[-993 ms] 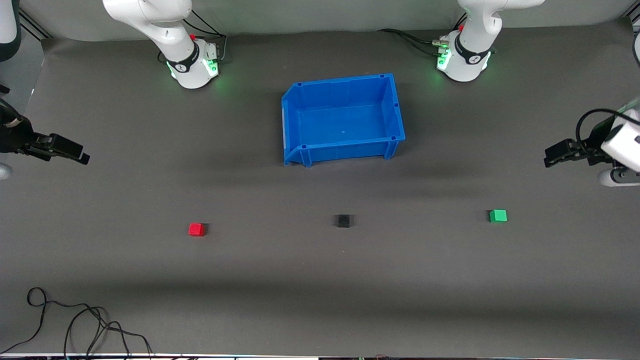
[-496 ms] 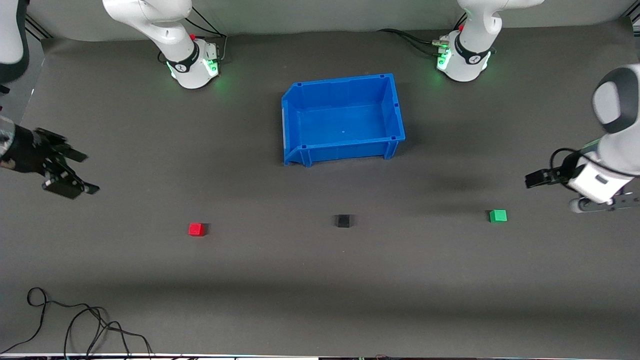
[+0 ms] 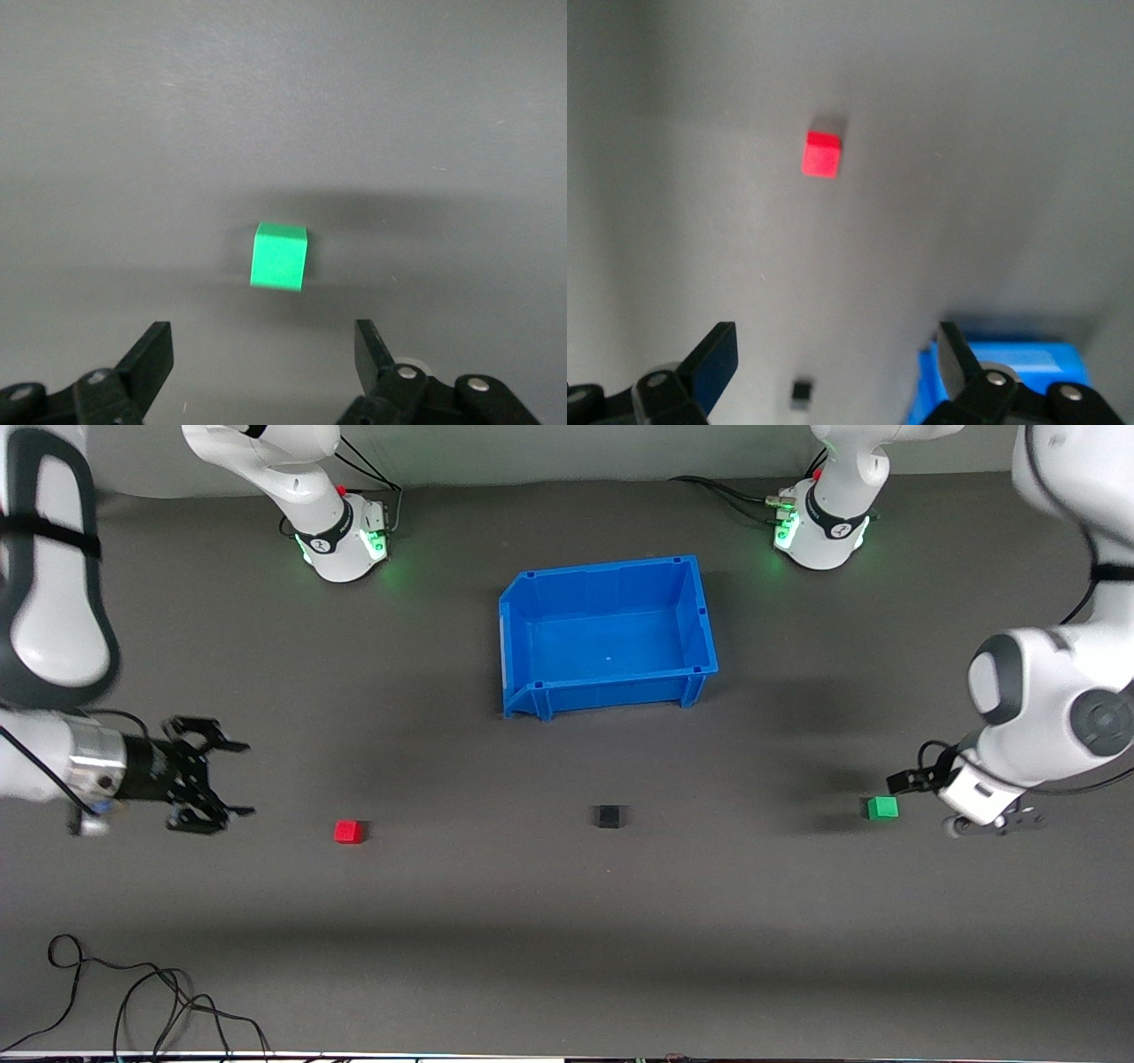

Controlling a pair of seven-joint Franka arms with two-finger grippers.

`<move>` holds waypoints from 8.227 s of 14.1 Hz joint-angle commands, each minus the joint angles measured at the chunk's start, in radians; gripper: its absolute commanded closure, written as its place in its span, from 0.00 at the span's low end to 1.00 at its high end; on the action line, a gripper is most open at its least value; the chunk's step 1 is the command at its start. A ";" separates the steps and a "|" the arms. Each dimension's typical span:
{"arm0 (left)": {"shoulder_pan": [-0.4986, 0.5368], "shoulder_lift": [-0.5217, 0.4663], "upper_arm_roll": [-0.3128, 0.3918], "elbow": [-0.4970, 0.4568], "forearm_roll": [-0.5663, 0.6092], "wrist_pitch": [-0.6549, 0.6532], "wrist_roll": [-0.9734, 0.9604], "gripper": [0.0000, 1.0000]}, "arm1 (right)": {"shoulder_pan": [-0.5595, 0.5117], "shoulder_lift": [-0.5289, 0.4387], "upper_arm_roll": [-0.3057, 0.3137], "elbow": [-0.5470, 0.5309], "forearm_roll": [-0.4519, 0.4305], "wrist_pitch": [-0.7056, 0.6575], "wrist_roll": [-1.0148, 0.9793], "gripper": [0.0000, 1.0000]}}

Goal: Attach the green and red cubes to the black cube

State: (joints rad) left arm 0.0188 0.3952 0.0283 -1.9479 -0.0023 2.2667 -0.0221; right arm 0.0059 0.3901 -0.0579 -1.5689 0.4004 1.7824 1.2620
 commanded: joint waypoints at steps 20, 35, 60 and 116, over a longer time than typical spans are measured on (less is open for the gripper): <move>-0.013 0.244 0.001 0.150 0.007 0.059 0.051 0.89 | 0.023 0.288 0.004 -0.192 0.296 0.473 -0.219 0.67; -0.229 0.246 -0.037 0.320 -0.090 -0.079 -1.394 0.92 | 0.342 0.315 0.004 0.036 0.336 0.552 0.221 0.67; -0.487 0.441 -0.130 0.412 -0.177 0.224 -2.056 0.93 | 0.697 0.559 0.006 0.182 0.406 0.839 0.358 0.64; 0.046 -0.222 -0.057 0.412 0.021 -0.699 0.102 0.00 | 0.025 -0.359 -0.010 0.001 -0.417 -0.166 -1.323 0.00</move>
State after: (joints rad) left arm 0.0581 0.1640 -0.0257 -1.5700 0.0069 1.6075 0.0492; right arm 0.0283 0.0493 -0.0678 -1.5597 -0.0126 1.6252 -0.0569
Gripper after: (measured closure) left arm 0.000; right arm 0.000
